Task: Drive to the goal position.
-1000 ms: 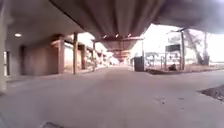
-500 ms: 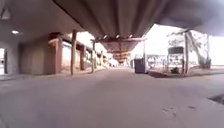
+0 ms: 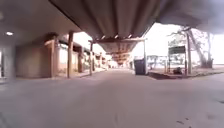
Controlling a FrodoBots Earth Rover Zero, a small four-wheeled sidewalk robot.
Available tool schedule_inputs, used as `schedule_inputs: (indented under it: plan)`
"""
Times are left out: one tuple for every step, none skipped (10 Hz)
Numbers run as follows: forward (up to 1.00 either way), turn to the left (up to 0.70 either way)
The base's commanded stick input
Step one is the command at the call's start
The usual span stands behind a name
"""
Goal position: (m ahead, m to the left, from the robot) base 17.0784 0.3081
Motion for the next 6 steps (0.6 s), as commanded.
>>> schedule_inputs:
  plan:
    - [0.7, 0.0]
    - [0.7, 0.0]
    - [0.7, 0.0]
    - [0.7, 0.0]
    - [0.7, 0.0]
    - [0.7, 0.0]
